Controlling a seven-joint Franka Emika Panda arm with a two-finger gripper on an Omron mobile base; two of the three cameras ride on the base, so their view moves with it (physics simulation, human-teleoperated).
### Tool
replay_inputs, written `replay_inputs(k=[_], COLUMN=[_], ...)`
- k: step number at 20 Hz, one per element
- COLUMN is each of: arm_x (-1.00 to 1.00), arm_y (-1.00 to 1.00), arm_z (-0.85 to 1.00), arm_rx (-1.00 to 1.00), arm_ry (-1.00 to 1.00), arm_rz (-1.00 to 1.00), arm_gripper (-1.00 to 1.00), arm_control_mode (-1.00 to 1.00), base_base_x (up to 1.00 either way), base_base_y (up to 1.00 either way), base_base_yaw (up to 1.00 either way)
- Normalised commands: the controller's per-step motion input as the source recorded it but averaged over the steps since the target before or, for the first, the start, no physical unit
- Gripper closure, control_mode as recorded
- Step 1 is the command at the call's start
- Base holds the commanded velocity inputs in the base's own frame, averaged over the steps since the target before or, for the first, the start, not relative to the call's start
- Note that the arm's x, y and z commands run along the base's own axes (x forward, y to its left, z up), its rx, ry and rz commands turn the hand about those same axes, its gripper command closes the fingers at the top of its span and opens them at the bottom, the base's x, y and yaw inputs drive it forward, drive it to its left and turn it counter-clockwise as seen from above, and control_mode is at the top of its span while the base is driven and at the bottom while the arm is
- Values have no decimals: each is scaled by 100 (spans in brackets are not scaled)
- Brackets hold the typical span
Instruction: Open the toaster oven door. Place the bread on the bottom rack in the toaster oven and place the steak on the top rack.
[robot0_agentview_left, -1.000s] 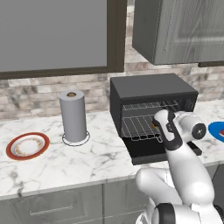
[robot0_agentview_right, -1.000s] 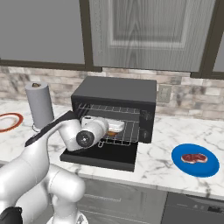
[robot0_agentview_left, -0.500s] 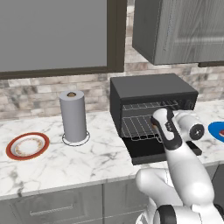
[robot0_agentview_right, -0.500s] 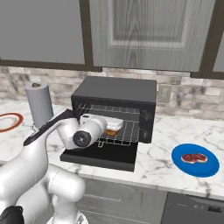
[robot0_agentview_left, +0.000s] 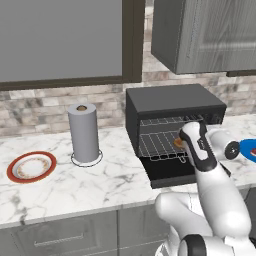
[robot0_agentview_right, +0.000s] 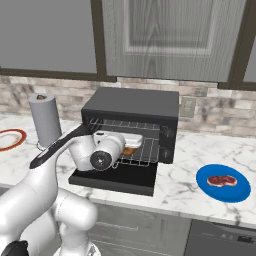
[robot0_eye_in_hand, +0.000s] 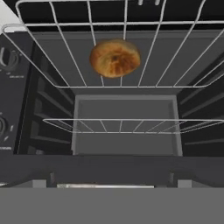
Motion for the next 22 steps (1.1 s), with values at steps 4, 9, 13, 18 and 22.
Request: replay_inputs(k=[4,9,13,18,22], arm_x=[4,15,16,11,2], arm_y=[2,17,21,7,4], arm_z=[0,-1,-26,-28,1], arm_rx=[0,0,0,0,0], arm_ry=[-2,-6,-3,-3,-7], arm_rz=[8,3,1,0,0], arm_gripper=[-100,-100,-100,-100,-100], arm_control_mode=[-100,-100,-100,-100,-100], base_base_x=[0,0,0,0,0], base_base_y=[0,0,0,0,0], base_base_yaw=[0,0,0,0,0])
